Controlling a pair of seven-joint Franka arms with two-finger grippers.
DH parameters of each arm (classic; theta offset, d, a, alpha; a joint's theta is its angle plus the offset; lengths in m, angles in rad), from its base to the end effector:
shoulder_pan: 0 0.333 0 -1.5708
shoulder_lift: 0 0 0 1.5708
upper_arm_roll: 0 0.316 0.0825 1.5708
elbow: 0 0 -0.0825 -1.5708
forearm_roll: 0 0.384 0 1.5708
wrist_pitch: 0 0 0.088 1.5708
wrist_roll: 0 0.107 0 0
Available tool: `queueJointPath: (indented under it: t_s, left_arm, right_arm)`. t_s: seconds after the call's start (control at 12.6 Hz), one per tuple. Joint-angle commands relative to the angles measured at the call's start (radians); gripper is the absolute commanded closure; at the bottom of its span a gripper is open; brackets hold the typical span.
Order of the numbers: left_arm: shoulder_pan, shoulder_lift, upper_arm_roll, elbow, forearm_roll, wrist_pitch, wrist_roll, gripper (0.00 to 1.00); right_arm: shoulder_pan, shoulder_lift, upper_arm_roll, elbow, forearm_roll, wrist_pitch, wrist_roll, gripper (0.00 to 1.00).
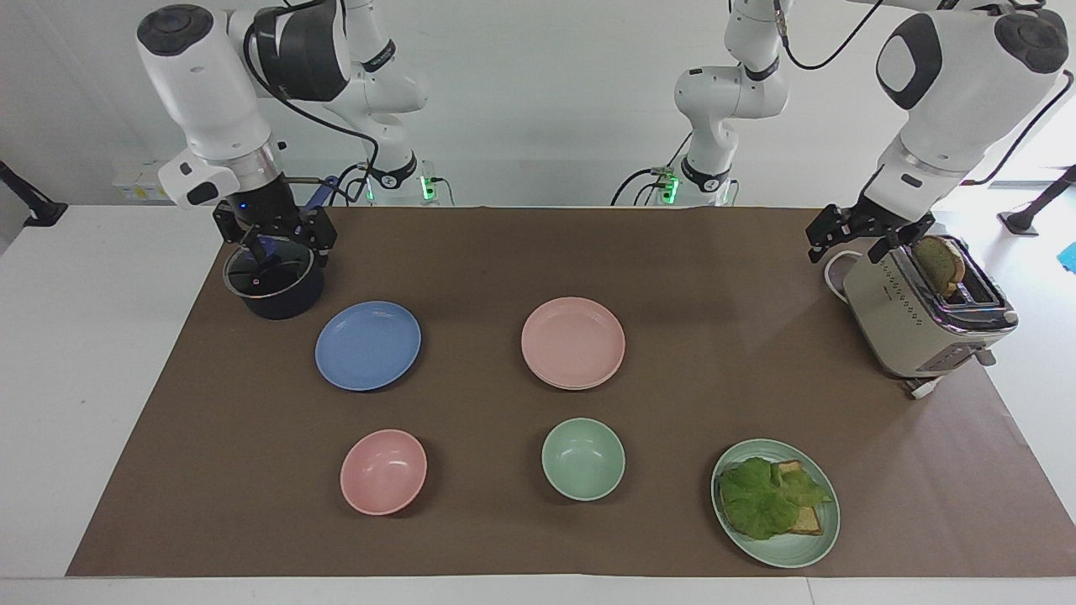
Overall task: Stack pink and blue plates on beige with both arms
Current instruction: 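Return the left gripper to rest while the right gripper reaches the blue plate, then grasp the blue plate rim with the right gripper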
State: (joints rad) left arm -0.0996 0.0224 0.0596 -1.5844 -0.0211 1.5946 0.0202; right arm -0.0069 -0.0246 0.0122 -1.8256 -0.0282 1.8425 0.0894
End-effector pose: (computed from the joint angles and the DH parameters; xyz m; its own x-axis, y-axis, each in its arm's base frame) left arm 0.5624 -0.0251 0.6077 0.9981 -0.0597 -0.0118 -0.0594 -0.9980 0.0200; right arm 0.5598 0.0008 0.5404 0.9961 -0.0764 0.0437 -0.0775 -0.9967 0.0239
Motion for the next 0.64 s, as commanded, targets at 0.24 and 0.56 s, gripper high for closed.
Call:
queueJointPath:
  t_s: [0.24, 0.56]
  left_arm:
    - [0.001, -0.061, -0.001, 0.018, 0.02, -0.042, 0.01, 0.0]
    - [0.0, -0.059, -0.001, 0.017, 0.02, -0.044, 0.007, 0.0]
  right_arm:
    - [-0.012, 0.046, 0.002, -0.256, 0.016, 0.318, -0.026, 0.0]
    - [-0.038, 0.136, 0.002, -0.279, 0.016, 0.423, -0.085, 0.0]
